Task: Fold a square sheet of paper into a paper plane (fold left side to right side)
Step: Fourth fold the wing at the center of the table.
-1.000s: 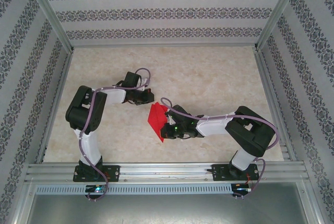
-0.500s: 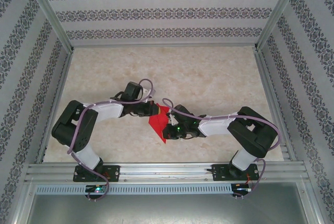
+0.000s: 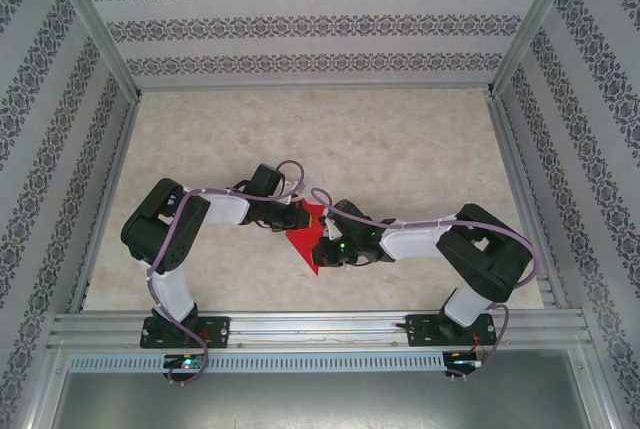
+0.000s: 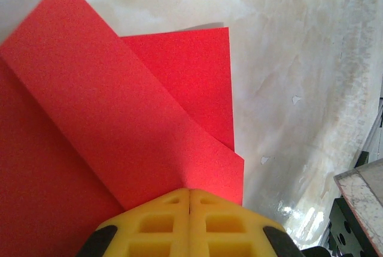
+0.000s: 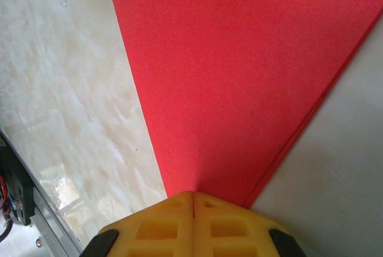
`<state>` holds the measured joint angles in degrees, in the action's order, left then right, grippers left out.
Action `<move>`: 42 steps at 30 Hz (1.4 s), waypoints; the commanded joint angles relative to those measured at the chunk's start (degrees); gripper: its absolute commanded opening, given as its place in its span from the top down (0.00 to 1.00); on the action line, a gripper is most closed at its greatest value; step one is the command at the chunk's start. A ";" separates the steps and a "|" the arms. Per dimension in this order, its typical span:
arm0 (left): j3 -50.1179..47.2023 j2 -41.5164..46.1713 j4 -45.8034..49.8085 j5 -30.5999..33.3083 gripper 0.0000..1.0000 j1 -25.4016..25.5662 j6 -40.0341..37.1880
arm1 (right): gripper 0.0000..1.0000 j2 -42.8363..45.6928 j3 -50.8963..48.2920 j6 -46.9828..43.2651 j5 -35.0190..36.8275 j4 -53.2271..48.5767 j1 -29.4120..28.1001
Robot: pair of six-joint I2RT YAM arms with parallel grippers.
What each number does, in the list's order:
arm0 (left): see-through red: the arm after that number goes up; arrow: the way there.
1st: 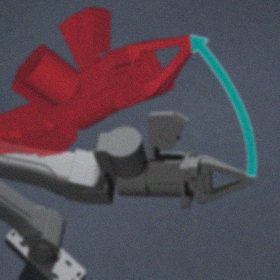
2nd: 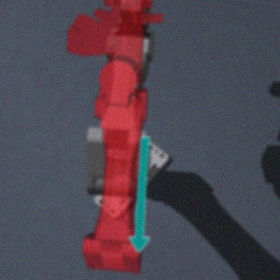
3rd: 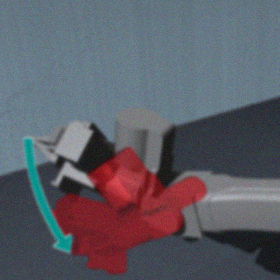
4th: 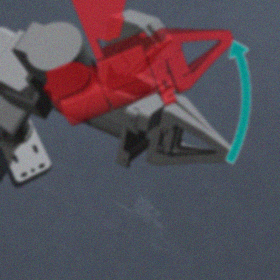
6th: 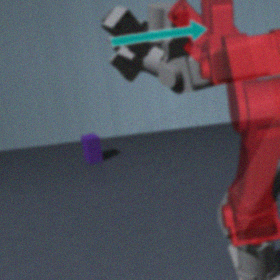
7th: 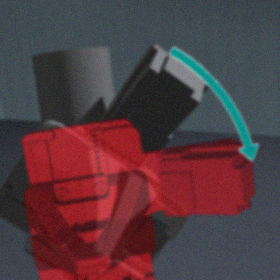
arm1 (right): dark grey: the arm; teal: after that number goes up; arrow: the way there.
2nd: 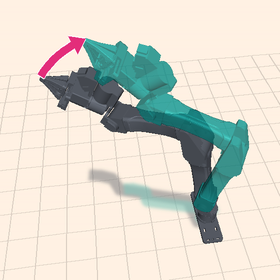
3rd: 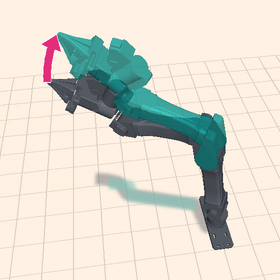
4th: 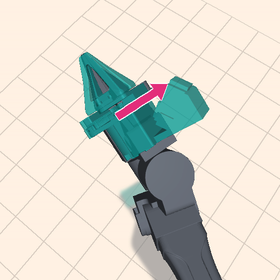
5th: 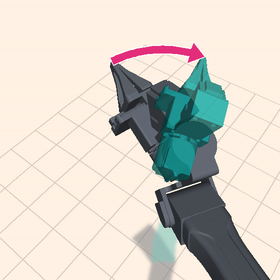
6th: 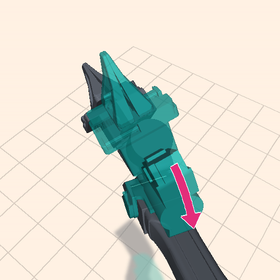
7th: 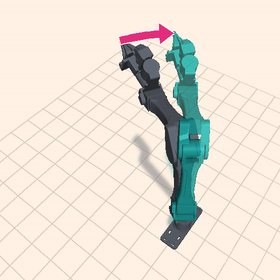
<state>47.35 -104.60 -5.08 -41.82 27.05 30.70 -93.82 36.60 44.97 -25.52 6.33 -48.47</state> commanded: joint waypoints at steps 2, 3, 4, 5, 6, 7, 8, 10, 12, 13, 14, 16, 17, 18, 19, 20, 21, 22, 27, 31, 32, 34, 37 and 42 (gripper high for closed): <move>-1.37 -1.76 2.97 5.15 1.00 0.45 0.07 | 1.00 0.80 0.87 -1.20 0.69 -9.36 0.48; -1.78 -1.81 3.02 5.35 1.00 0.38 0.17 | 1.00 1.61 1.46 -1.20 0.40 -9.31 0.56; -1.99 -1.82 2.99 5.35 1.00 0.45 0.28 | 1.00 2.53 2.00 -1.20 0.09 -9.15 0.60; -2.27 -1.72 3.01 5.39 1.00 0.50 0.33 | 1.00 3.40 2.39 -1.13 -0.17 -9.00 0.63; -2.51 -1.69 3.00 5.50 1.00 0.55 0.42 | 1.00 4.45 2.66 -1.03 -0.32 -8.87 0.66; -2.62 -1.65 2.97 5.61 1.00 0.54 0.50 | 1.00 5.37 2.69 -0.81 -0.47 -8.55 0.73; -2.77 -1.52 3.05 5.70 1.00 0.54 0.60 | 1.00 6.35 2.61 -0.41 -0.50 -8.01 0.74; -2.88 -1.31 3.04 5.88 1.00 0.48 0.76 | 1.00 7.73 2.04 0.47 -0.66 -6.65 0.74; -2.88 -1.09 3.11 5.96 1.00 0.47 0.77 | 1.00 8.28 1.18 1.95 -0.26 -4.71 0.60; -2.82 -1.00 3.11 5.96 1.00 0.54 0.77 | 1.00 8.14 0.86 2.64 -0.11 -3.61 0.43; -2.79 -0.94 3.17 5.96 1.00 0.55 0.77 | 1.00 7.77 0.46 3.49 0.25 -2.13 0.15; -2.75 -0.92 3.06 5.95 1.00 0.54 0.81 | 1.00 6.48 -0.01 4.98 0.82 0.81 -0.62; -2.73 -0.95 3.07 5.88 1.00 0.61 0.83 | 1.00 5.46 -0.04 5.78 0.74 2.35 -0.99; -2.73 -0.87 3.06 5.88 1.00 0.52 0.86 | 1.00 4.51 0.13 6.43 0.90 3.60 -1.39; -2.80 -0.88 2.99 5.91 1.00 0.59 0.85 | 1.00 3.47 0.29 6.98 1.06 4.58 -1.72; -2.71 -0.88 3.02 5.96 1.00 0.55 0.85 | 1.00 2.32 0.51 7.54 1.16 5.58 -2.03; -2.78 -0.92 3.06 5.95 1.00 0.58 0.85 | 1.00 1.35 0.81 8.11 1.42 6.41 -2.23; -2.76 -0.88 3.12 5.91 1.00 0.55 0.90 | 1.00 0.59 0.93 8.47 1.64 7.02 -2.33; -2.65 -0.70 3.24 6.27 1.00 0.63 0.86 | 1.00 -1.32 1.61 9.38 3.34 7.79 -2.30; -2.51 -0.66 3.92 6.71 1.00 0.60 0.59 | 1.00 -2.18 1.57 9.52 3.63 6.61 -2.25; -2.40 -0.61 3.88 6.78 1.00 0.55 0.54 | 1.00 -2.48 1.38 9.70 3.63 6.50 -2.22; -2.17 -0.75 4.27 7.08 1.00 0.48 0.38 | 1.00 -3.01 0.80 9.94 3.55 6.33 -2.20; -1.80 -0.89 4.69 7.35 1.00 0.52 0.08 | 1.00 -3.30 0.25 9.79 3.71 5.57 -2.27; -1.19 -1.23 5.08 7.63 1.00 0.45 -0.11 | 1.00 -2.65 -1.03 9.79 4.03 5.26 -2.25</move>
<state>46.89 -104.27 -5.52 -40.66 27.33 31.75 -96.31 37.06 54.15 -23.11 12.80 -50.50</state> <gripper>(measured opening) 0.035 0.048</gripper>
